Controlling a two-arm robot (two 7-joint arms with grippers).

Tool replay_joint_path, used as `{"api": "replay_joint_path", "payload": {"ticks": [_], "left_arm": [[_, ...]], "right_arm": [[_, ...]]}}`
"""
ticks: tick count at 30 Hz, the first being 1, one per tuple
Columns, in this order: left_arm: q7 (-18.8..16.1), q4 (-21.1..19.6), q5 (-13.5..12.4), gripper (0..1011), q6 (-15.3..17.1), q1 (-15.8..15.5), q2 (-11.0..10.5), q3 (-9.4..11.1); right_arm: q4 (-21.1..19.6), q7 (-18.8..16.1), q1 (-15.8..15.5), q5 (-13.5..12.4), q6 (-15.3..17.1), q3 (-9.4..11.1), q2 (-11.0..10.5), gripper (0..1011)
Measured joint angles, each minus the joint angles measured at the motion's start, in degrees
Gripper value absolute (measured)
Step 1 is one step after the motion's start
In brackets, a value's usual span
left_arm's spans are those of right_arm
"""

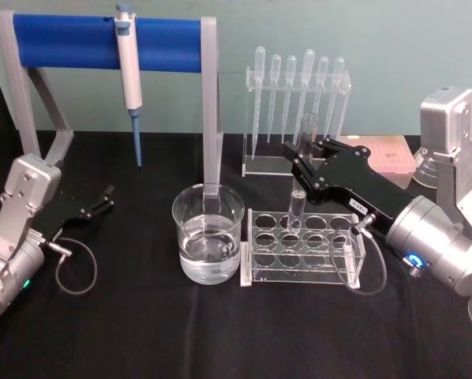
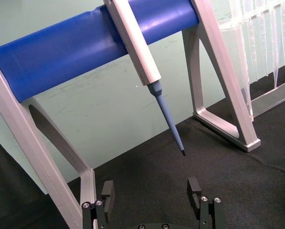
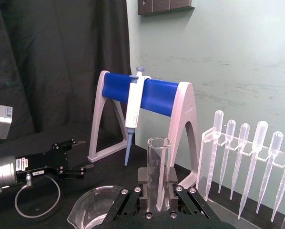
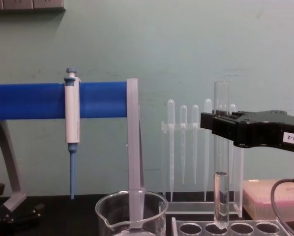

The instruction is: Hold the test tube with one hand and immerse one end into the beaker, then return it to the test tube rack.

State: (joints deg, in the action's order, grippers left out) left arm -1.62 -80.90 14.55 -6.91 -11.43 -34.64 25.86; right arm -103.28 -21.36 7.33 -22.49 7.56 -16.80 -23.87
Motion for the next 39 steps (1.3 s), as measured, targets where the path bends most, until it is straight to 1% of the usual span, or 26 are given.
{"api": "replay_joint_path", "payload": {"ticks": [33,39], "left_arm": [[0.0,0.0,0.0,1000,0.0,0.0,0.0,0.0],[0.0,0.0,0.0,1000,0.0,0.0,0.0,0.0]], "right_arm": [[0.0,0.0,0.0,0.0,0.0,0.0,-0.1,226],[-1.6,1.1,0.6,0.2,0.1,-0.5,-0.6,225]]}}
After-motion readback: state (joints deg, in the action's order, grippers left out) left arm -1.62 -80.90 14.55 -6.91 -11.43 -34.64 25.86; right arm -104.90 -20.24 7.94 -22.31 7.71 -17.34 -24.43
